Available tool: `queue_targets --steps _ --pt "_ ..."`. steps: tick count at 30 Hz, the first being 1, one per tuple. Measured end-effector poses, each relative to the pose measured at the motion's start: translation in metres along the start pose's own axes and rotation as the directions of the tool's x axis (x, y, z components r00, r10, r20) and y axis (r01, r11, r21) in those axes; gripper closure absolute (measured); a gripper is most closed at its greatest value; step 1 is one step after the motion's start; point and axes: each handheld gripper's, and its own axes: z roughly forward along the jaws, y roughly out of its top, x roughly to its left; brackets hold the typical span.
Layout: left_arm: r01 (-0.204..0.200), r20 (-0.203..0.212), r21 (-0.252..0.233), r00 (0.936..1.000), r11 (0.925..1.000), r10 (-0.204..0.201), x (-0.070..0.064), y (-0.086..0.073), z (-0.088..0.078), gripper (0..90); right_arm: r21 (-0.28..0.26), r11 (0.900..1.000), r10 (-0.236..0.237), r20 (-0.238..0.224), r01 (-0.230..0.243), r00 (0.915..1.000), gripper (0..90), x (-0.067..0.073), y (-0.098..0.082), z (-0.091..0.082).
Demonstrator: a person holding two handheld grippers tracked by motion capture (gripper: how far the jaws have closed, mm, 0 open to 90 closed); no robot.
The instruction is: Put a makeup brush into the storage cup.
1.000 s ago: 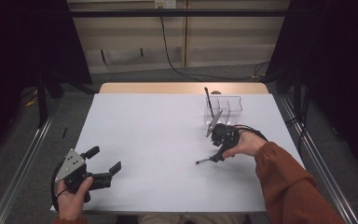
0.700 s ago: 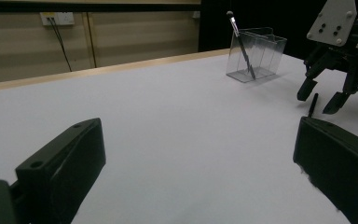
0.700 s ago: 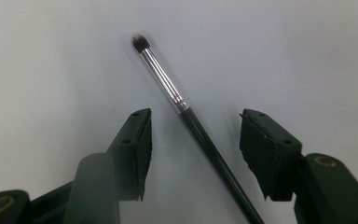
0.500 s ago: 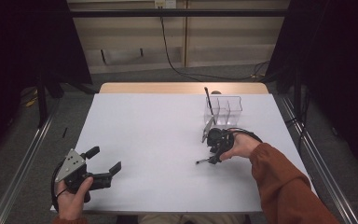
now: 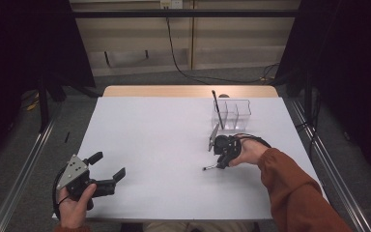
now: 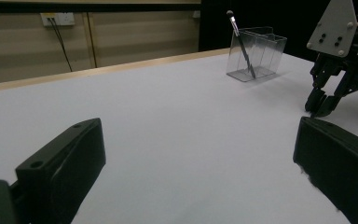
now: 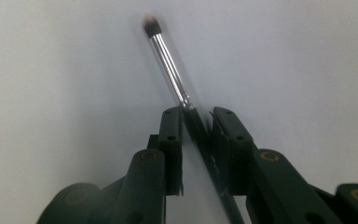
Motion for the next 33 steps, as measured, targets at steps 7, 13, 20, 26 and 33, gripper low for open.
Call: queue_targets --steps 7,13,20,26,33 --pt "0.000 0.002 -0.003 1.0000 1.0000 0.000 0.000 0.000 0.000 2.2 0.009 1.000 0.022 -0.013 -0.022 0.9997 84.2 -0.001 0.001 0.000" --pt "-0.002 0.001 0.000 1.0000 1.0000 0.002 0.000 0.000 -0.001 2.2 -0.014 0.998 0.054 -0.029 -0.054 0.9981 84.3 -0.004 -0.002 0.000" --pt "0.002 0.000 0.001 1.0000 1.0000 -0.002 0.000 0.000 0.000 2.2 -0.010 0.998 0.054 -0.015 -0.054 0.9984 84.3 -0.002 -0.001 -0.001" --pt "0.005 0.002 0.000 1.0000 1.0000 -0.005 0.000 0.000 -0.001 2.2 -0.034 0.996 0.078 -0.009 -0.079 0.9969 84.2 -0.004 -0.007 -0.006" --pt "0.000 0.001 0.000 1.0000 1.0000 0.000 0.000 0.000 0.000 2.2 -0.100 0.989 0.115 0.028 -0.112 0.9930 84.3 -0.007 -0.012 -0.018"
